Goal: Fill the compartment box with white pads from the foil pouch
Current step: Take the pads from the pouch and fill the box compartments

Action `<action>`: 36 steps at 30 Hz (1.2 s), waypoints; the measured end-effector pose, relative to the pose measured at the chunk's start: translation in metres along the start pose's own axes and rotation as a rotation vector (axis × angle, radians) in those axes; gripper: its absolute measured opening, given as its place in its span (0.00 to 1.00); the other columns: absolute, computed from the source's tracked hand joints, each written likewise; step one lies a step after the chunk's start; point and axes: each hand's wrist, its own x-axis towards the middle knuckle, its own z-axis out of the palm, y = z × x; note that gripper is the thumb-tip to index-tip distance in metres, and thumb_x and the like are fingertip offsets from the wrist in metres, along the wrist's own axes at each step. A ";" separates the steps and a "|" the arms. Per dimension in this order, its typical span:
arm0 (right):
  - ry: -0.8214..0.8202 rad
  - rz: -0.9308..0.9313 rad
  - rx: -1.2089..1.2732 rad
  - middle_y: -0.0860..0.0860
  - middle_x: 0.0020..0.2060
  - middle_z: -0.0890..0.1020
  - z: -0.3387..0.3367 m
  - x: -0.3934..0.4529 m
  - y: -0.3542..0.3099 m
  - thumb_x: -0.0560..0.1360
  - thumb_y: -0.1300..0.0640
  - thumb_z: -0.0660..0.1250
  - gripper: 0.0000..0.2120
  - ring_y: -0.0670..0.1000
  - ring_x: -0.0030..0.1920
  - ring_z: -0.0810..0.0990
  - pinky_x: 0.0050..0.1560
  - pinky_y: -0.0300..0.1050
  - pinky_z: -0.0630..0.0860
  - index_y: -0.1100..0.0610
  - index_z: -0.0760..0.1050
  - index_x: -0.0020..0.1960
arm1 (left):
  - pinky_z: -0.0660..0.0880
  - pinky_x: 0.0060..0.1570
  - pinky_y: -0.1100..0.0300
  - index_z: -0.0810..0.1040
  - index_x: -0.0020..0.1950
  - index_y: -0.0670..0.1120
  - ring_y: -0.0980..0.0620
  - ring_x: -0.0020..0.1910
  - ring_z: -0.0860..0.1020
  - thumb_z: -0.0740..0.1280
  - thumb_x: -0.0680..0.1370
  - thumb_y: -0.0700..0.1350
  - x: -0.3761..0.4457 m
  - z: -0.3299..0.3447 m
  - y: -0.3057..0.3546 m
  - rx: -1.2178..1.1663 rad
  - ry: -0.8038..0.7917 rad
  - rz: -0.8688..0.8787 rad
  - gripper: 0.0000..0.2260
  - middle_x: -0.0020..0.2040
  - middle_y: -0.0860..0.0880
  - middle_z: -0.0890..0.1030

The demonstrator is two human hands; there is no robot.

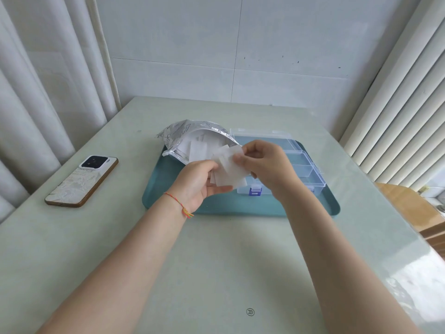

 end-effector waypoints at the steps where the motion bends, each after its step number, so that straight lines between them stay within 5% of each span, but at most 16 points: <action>1: 0.015 -0.001 -0.025 0.50 0.33 0.80 0.004 0.000 0.001 0.74 0.63 0.72 0.04 0.39 0.23 0.72 0.28 0.31 0.67 0.59 0.77 0.43 | 0.82 0.36 0.53 0.79 0.57 0.38 0.44 0.45 0.82 0.56 0.80 0.35 -0.001 0.000 0.000 -0.006 -0.019 -0.006 0.13 0.50 0.38 0.81; 7: 0.147 -0.005 -0.187 0.46 0.32 0.77 0.015 0.007 0.012 0.73 0.53 0.73 0.11 0.45 0.31 0.73 0.34 0.40 0.69 0.53 0.73 0.37 | 0.82 0.38 0.52 0.78 0.60 0.36 0.44 0.43 0.83 0.55 0.81 0.36 -0.002 0.002 0.000 -0.071 -0.062 -0.023 0.14 0.47 0.38 0.82; 10: 0.144 0.004 -0.244 0.46 0.35 0.76 0.017 0.006 0.014 0.73 0.51 0.73 0.10 0.45 0.34 0.73 0.31 0.41 0.69 0.54 0.74 0.43 | 0.83 0.40 0.51 0.80 0.57 0.37 0.44 0.44 0.83 0.55 0.81 0.35 -0.003 0.003 0.000 -0.082 -0.066 0.011 0.14 0.47 0.39 0.83; 15: 0.125 -0.013 -0.284 0.48 0.37 0.77 0.021 0.006 0.014 0.72 0.52 0.75 0.12 0.46 0.35 0.74 0.35 0.39 0.70 0.54 0.75 0.50 | 0.83 0.43 0.52 0.82 0.54 0.39 0.47 0.43 0.84 0.56 0.81 0.34 -0.005 0.004 0.001 -0.062 -0.067 0.071 0.14 0.46 0.42 0.85; 23: 0.165 -0.093 -0.359 0.45 0.35 0.75 0.025 0.003 0.015 0.71 0.54 0.75 0.12 0.46 0.35 0.71 0.35 0.39 0.67 0.56 0.72 0.43 | 0.82 0.47 0.49 0.81 0.49 0.39 0.49 0.40 0.83 0.55 0.81 0.33 -0.007 0.006 0.001 -0.070 -0.060 0.085 0.14 0.42 0.43 0.85; 29: 0.096 -0.032 -0.220 0.49 0.36 0.80 0.023 0.003 0.013 0.74 0.54 0.71 0.07 0.51 0.36 0.77 0.37 0.44 0.73 0.57 0.76 0.43 | 0.83 0.43 0.51 0.80 0.54 0.34 0.44 0.43 0.84 0.55 0.80 0.33 -0.006 0.006 0.000 -0.046 -0.050 0.073 0.13 0.45 0.39 0.83; 32: 0.064 0.040 -0.097 0.57 0.41 0.83 0.020 0.002 0.010 0.70 0.51 0.68 0.14 0.57 0.40 0.80 0.39 0.53 0.76 0.62 0.77 0.48 | 0.83 0.45 0.52 0.80 0.51 0.34 0.42 0.46 0.84 0.56 0.79 0.31 -0.006 0.003 0.001 -0.022 -0.057 0.095 0.12 0.46 0.39 0.83; 36: 0.022 0.118 0.126 0.57 0.39 0.81 0.011 0.003 0.003 0.75 0.59 0.64 0.08 0.50 0.38 0.79 0.37 0.46 0.75 0.63 0.78 0.48 | 0.83 0.41 0.54 0.78 0.44 0.36 0.40 0.45 0.84 0.57 0.78 0.29 -0.004 0.000 0.001 -0.034 -0.031 0.102 0.11 0.46 0.39 0.84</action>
